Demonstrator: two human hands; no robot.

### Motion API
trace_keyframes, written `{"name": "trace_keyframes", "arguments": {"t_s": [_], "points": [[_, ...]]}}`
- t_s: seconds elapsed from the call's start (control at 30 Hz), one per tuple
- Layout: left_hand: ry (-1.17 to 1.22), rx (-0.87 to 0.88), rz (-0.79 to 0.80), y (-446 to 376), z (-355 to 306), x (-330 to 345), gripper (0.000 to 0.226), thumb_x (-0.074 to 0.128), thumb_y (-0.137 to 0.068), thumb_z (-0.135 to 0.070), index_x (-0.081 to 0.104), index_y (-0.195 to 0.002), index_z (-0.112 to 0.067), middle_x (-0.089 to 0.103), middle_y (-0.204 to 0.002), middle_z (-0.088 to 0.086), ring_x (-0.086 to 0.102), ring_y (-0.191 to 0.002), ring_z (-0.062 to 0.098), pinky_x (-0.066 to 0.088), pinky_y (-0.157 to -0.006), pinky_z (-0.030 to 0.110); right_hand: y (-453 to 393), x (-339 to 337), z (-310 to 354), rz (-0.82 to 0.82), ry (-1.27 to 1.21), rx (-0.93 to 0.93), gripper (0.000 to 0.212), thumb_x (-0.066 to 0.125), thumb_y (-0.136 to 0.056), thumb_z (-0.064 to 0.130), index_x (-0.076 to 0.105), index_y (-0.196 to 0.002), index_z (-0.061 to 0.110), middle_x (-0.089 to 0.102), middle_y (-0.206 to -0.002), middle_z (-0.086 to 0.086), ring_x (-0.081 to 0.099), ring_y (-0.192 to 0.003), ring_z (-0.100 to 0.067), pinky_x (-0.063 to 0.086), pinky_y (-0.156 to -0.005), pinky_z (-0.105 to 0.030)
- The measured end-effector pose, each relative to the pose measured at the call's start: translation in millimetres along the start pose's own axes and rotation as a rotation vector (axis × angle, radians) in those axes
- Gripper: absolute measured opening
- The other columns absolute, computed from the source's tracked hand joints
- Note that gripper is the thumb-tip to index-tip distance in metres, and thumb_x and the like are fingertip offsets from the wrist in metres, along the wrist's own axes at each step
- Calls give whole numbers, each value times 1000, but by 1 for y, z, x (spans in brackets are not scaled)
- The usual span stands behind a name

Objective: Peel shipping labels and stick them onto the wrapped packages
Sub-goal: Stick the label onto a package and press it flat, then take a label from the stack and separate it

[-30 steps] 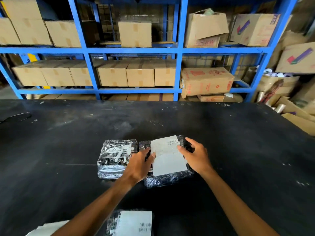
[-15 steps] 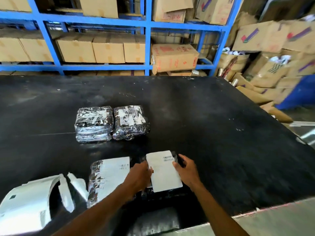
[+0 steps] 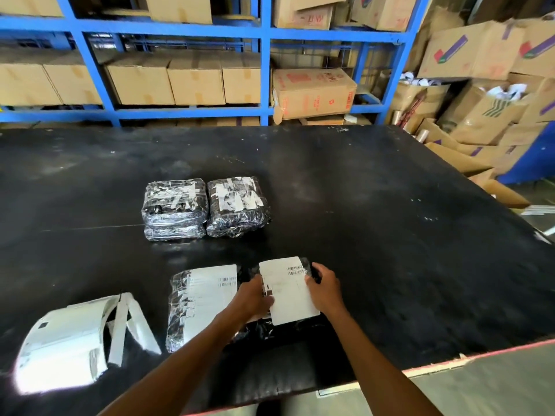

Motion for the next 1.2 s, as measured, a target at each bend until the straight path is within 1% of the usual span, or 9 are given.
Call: {"name": "trace_keyframes", "arguments": {"t_s": [0.13, 0.27, 0.4, 0.5, 0.6, 0.8, 0.93, 1.03, 1.2], "points": [[7, -18, 24, -10, 1, -2, 39, 56, -87, -8, 54, -126, -8, 63, -126, 11, 61, -108, 23, 49, -83, 25, -12, 6, 7, -11, 111, 4, 27, 52, -89, 10, 61, -114, 6, 64, -119, -14, 60, -101, -27, 48, -84, -33], [-24, 8, -28, -20, -1, -39, 24, 59, -88, -17, 66, -106, -2, 69, -108, 14, 66, -95, 28, 51, -77, 31, -18, 21, 60, -20, 253, -182, 36, 56, -90, 14, 56, -126, 13, 53, -136, -6, 45, -128, -25, 35, -109, -40], [76, 17, -116, -28, 15, -99, 33, 61, -90, -27, 65, -107, 1, 71, -104, 15, 70, -86, 26, 54, -73, 32, -23, 64, 123, 91, 178, -351, 28, 57, -89, 12, 62, -116, 11, 61, -124, -9, 53, -118, -24, 42, -103, -40], [102, 14, -222, -19, 40, -149, 29, 59, -91, -27, 66, -104, -3, 72, -102, 11, 71, -80, 24, 52, -66, 27, -20, 114, 174, 209, 108, -525, 22, 57, -88, 4, 67, -107, 3, 69, -109, -12, 64, -101, -23, 49, -89, -28], [129, -88, -399, 7, 90, -202, 22, 61, -89, -22, 69, -99, -4, 74, -95, 12, 69, -76, 23, 54, -75, 30, -3, 185, 214, 429, 92, -582, 20, 54, -89, -2, 69, -102, -2, 71, -102, -12, 64, -93, -15, 48, -79, -12], [72, -371, -701, 91, 214, -275, 22, 65, -84, -19, 71, -101, -7, 74, -99, 9, 68, -95, 23, 46, -79, 22, 67, 321, 251, 829, 258, -719, 18, 55, -81, 2, 72, -83, 4, 74, -92, -12, 69, -87, -23, 55, -84, -38], [54, -540, -684, 128, 278, -282, 26, 67, -81, -35, 67, -98, -16, 73, -95, 2, 68, -89, 22, 53, -78, 30, 98, 365, 242, 975, 522, -687, 22, 53, -82, 12, 73, -89, 7, 67, -71, 1, 65, -72, -16, 53, -64, -24], [-14, -628, -586, 139, 307, -279, 34, 66, -80, -49, 63, -97, -19, 69, -98, -1, 65, -88, 18, 49, -75, 28, 109, 385, 231, 995, 715, -642, 26, 54, -83, 19, 69, -95, 2, 74, -86, -13, 71, -80, -27, 59, -75, -38], [163, -453, -565, 126, 331, -268, 25, 73, -79, -34, 50, -73, -26, 58, -77, -6, 58, -73, 10, 41, -55, 10, 116, 394, 223, 923, 685, -495, 20, 57, -87, 21, 63, -91, 2, 74, -90, -17, 71, -68, -23, 61, -71, -33]]}}
Point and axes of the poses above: each hand's wrist, its own y-axis away from the middle knuckle, its own x-axis out of the palm, z = x × y, the point moved 9 cm from there along -y, towards the middle knuckle
